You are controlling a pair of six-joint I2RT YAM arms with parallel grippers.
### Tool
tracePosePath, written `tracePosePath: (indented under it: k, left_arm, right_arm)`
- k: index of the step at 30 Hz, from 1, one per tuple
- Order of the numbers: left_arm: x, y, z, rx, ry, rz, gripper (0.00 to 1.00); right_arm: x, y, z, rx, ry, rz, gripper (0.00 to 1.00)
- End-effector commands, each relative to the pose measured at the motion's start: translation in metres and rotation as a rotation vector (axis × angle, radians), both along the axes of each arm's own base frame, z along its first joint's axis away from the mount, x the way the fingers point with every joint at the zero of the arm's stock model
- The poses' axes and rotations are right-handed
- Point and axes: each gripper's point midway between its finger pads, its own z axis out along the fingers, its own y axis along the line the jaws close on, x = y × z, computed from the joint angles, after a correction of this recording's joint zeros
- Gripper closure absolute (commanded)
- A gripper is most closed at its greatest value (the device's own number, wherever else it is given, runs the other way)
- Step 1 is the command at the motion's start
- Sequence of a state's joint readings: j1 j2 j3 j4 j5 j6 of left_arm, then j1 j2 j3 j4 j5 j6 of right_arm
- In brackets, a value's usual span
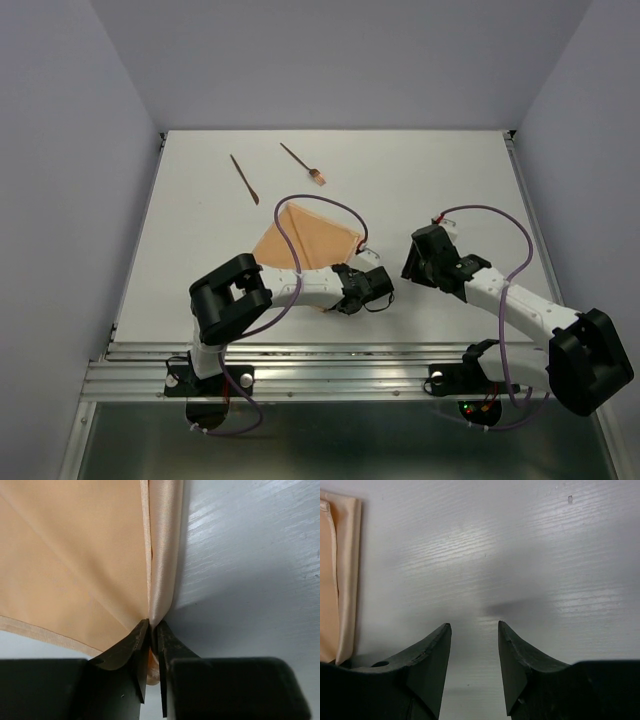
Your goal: Fold the napkin into a case and place the utensils inside
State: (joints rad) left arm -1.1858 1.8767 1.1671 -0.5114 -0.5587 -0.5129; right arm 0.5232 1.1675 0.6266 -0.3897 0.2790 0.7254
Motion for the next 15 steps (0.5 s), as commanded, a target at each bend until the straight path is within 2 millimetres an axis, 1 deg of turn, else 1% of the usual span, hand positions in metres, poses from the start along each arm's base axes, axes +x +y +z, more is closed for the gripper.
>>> tracePosePath:
  k: [1, 3, 5, 8, 9, 10, 11, 13, 15]
  left_arm:
    - [-0.011, 0.019, -0.024, 0.085, 0.063, -0.027, 0.78]
    - [-0.010, 0.016, -0.021, 0.071, 0.069, -0.044, 0.81]
    - [-0.009, 0.016, -0.019, 0.065, 0.075, -0.049, 0.82]
    - [-0.004, 0.018, -0.013, 0.055, 0.073, -0.051, 0.91]
    - [-0.003, 0.019, -0.011, 0.049, 0.075, -0.049, 0.95]
    - [0.000, 0.018, -0.004, 0.034, 0.069, -0.053, 0.99]
    - [0.003, 0.020, -0.002, 0.030, 0.071, -0.046, 1.00]
    - [0.007, 0.018, 0.010, -0.002, 0.068, -0.058, 1.00]
    - [0.009, 0.018, 0.017, -0.028, 0.073, -0.063, 1.00]
  right_arm:
    - [0.010, 0.004, 0.017, 0.022, -0.041, 0.005, 0.52]
    - [0.009, 0.007, 0.017, 0.034, -0.035, 0.021, 0.52]
    - [0.008, 0.008, 0.016, 0.039, -0.032, 0.031, 0.52]
    - [0.006, 0.011, 0.015, 0.047, -0.021, 0.047, 0.52]
    - [0.005, 0.013, 0.014, 0.053, -0.015, 0.057, 0.52]
    - [0.005, 0.014, 0.014, 0.057, -0.013, 0.063, 0.52]
    - [0.005, 0.017, 0.014, 0.065, -0.009, 0.069, 0.52]
    - [0.006, 0.026, 0.014, 0.105, -0.003, 0.091, 0.52]
    - [0.011, 0.039, 0.018, 0.164, -0.017, 0.106, 0.52]
